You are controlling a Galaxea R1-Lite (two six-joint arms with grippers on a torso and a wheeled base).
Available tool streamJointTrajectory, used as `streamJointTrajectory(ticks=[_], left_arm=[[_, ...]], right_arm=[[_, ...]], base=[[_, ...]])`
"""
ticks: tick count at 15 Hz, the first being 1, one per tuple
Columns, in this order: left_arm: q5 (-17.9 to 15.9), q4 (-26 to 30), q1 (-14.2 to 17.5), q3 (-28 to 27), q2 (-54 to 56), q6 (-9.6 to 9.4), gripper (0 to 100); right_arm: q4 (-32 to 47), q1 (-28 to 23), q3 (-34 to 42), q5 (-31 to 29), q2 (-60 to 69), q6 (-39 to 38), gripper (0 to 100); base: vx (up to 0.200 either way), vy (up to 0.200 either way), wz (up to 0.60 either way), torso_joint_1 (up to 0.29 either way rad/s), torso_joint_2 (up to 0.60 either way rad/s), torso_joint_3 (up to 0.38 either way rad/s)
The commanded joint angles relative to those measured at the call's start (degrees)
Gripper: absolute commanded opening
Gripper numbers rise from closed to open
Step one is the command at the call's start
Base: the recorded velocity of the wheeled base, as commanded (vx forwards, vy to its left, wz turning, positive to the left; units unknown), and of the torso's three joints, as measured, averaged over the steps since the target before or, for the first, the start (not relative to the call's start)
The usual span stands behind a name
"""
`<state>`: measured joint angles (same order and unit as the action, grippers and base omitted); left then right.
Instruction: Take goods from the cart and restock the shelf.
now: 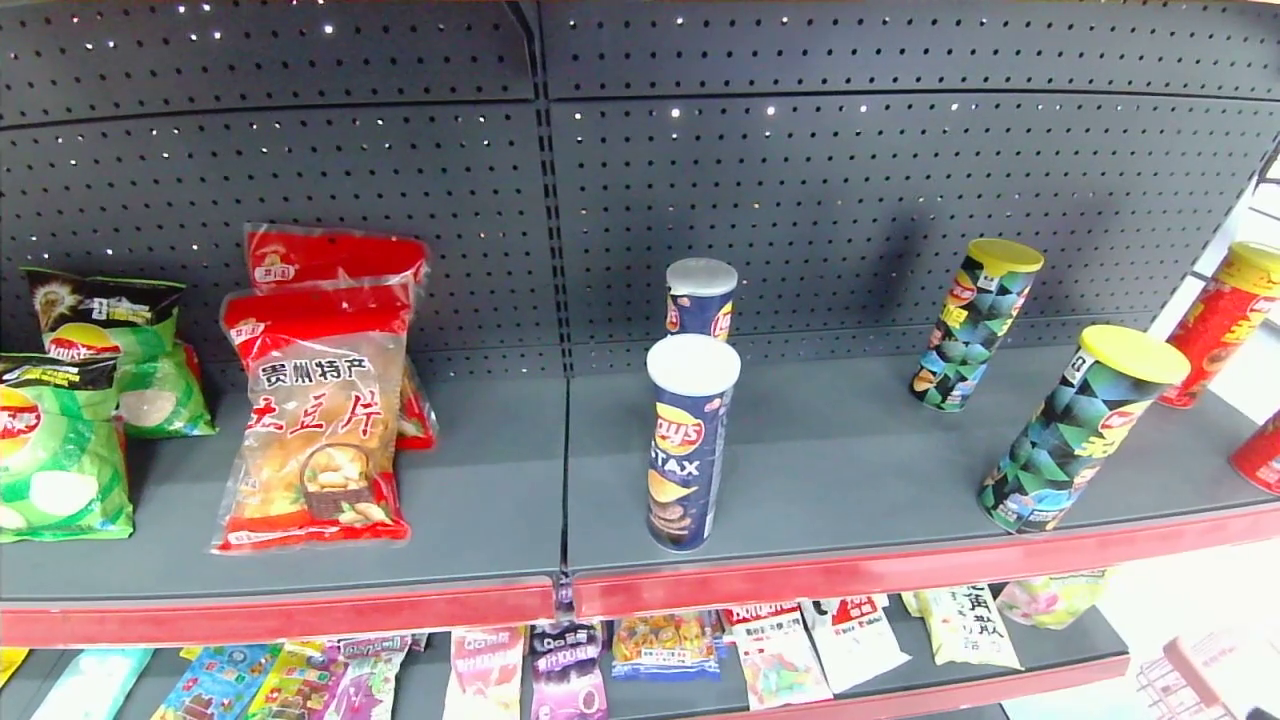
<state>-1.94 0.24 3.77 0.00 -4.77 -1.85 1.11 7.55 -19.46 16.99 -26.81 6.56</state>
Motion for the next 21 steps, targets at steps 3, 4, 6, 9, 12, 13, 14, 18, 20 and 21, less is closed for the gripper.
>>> streamJointTrajectory(ticks=[3, 4, 6, 9, 12, 13, 14, 18, 20, 21], left_arm=[[0.0, 0.02, 0.01, 0.0, -0.07, 0.01, 100], [0.0, 0.02, 0.01, 0.0, -0.07, 0.01, 100], [0.0, 0.02, 0.01, 0.0, -0.07, 0.01, 100], [0.0, 0.02, 0.01, 0.0, -0.07, 0.01, 100], [0.0, 0.02, 0.01, 0.0, -0.07, 0.01, 100], [0.0, 0.02, 0.01, 0.0, -0.07, 0.01, 100], [0.0, 0.02, 0.01, 0.0, -0.07, 0.01, 100], [0.0, 0.02, 0.01, 0.0, -0.07, 0.01, 100], [0.0, 0.02, 0.01, 0.0, -0.07, 0.01, 100], [0.0, 0.02, 0.01, 0.0, -0.07, 0.01, 100]], right_arm=[[-18.86, 10.56, -7.88, 6.39, -35.68, -0.32, 100], [-28.71, 11.79, -7.97, 11.92, -44.65, -0.14, 100], [-29.76, 12.49, -9.02, 12.98, -48.95, 0.21, 100], [-34.24, 14.87, -14.47, 13.24, -58.1, 0.12, 100], [-41.1, 18.56, -14.47, 13.68, -63.9, 0.74, 100], [-41.45, 19.0, -14.47, 13.68, -64.6, 1.35, 100], [-41.98, 19.44, -15.61, 13.68, -66.71, 2.93, 100], [-46.2, 21.28, -16.4, 13.77, -70.4, 3.29, 100], [-47.25, 21.37, -17.28, 13.77, -71.89, 3.37, 100], [-47.34, 21.63, -17.9, 13.77, -72.42, 3.37, 100]], base=[[0.0, 0.0, 0.0, 0.0, 0.0, 0.0], [0.0, 0.0, 0.0, 0.0, 0.0, 0.0], [0.0, 0.0, 0.0, 0.0, 0.0, 0.0], [0.0, 0.0, 0.0, 0.0, 0.0, 0.0], [0.0, 0.0, 0.0, 0.0, 0.0, 0.0], [0.0, 0.0, 0.0, 0.0, 0.0, 0.0], [0.0, 0.0, 0.0, 0.0, 0.0, 0.0], [0.0, 0.0, 0.0, 0.0, 0.0, 0.0], [0.0, 0.0, 0.0, 0.0, 0.0, 0.0], [0.0, 0.0, 0.0, 0.0, 0.0, 0.0]])
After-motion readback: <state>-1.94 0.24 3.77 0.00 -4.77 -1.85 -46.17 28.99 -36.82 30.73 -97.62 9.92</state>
